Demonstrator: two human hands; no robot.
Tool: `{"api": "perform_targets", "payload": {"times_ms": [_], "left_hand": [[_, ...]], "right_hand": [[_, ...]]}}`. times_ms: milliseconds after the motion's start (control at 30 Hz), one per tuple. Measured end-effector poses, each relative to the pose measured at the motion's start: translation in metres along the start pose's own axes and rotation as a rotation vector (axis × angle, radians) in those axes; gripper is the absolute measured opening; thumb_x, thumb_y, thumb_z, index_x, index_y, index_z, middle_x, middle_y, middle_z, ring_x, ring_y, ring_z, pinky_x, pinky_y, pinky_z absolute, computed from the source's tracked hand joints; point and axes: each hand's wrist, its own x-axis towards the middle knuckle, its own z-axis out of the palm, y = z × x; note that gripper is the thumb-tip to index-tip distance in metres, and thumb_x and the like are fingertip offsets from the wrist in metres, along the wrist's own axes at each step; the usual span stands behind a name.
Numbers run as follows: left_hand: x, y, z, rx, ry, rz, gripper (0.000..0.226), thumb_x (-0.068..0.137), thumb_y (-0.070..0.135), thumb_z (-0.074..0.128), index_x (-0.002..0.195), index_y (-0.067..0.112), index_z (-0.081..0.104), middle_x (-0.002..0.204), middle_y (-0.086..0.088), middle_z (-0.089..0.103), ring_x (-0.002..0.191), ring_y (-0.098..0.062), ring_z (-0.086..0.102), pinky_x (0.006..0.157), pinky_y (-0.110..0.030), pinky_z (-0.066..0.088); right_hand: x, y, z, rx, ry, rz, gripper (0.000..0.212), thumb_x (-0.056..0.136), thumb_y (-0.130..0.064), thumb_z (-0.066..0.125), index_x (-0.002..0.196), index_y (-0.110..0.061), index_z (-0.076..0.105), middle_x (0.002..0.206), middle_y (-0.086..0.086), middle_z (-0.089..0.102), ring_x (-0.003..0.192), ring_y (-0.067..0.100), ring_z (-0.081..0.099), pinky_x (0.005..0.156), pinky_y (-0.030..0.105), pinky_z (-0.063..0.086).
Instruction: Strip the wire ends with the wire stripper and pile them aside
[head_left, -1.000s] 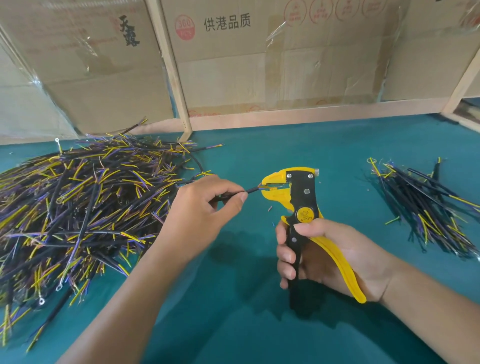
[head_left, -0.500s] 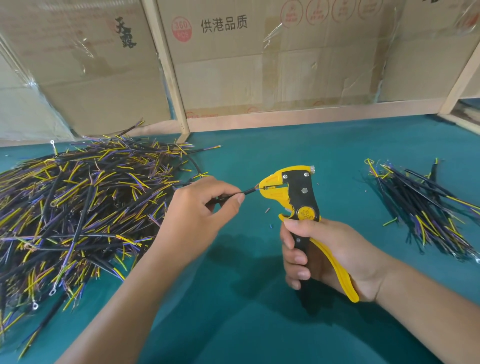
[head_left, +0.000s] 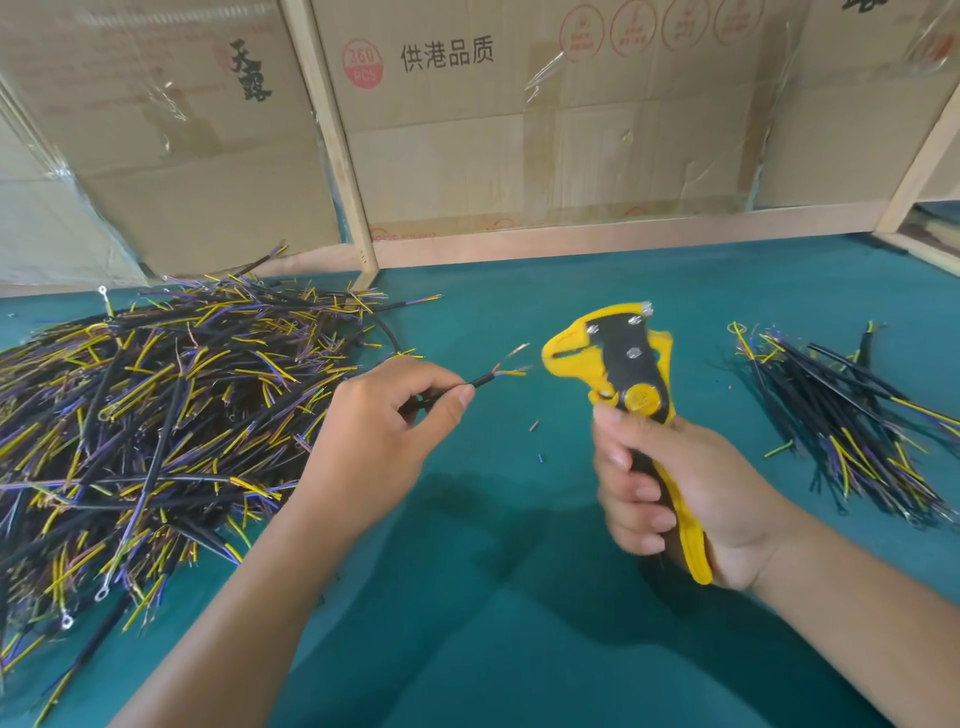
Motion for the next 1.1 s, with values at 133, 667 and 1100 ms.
{"api": "perform_targets", "payload": {"times_ms": [133, 667, 1100], "left_hand": [[0.001, -0.001, -0.005, 0.005, 0.009, -0.003, 0.013, 0.093, 0.024, 0.07, 0.08, 0.025, 0.07, 0.077, 0.009, 0.061, 0.065, -0.019, 0.05, 0.063, -0.033, 0.04], [0.0, 0.008, -0.007, 0.175, -0.058, 0.223, 0.021, 0.09, 0.038, 0.059, 0.083, 0.024, 0.073, 0.073, 0.012, 0.057, 0.068, -0.011, 0.051, 0.066, -0.045, 0.044], [-0.001, 0.012, -0.007, 0.166, -0.053, 0.197, 0.012, 0.09, 0.029, 0.064, 0.083, 0.023, 0.072, 0.073, 0.011, 0.056, 0.068, -0.018, 0.052, 0.07, -0.045, 0.044]], "right_hand": [[0.002, -0.013, -0.014, 0.077, 0.018, -0.072, 0.032, 0.092, -0.035, 0.061, 0.071, -0.014, 0.047, 0.057, 0.0, 0.031, 0.042, 0.014, 0.029, 0.043, 0.027, 0.035], [-0.003, -0.005, -0.026, -0.025, -0.291, 0.118, 0.026, 0.092, -0.029, 0.064, 0.102, -0.005, 0.063, 0.086, 0.016, 0.056, 0.074, 0.03, 0.055, 0.075, 0.045, 0.05], [-0.006, 0.0, -0.024, -0.119, -0.247, 0.143, 0.032, 0.101, -0.032, 0.052, 0.107, -0.004, 0.067, 0.102, 0.019, 0.066, 0.09, 0.033, 0.064, 0.084, 0.046, 0.054]]}}
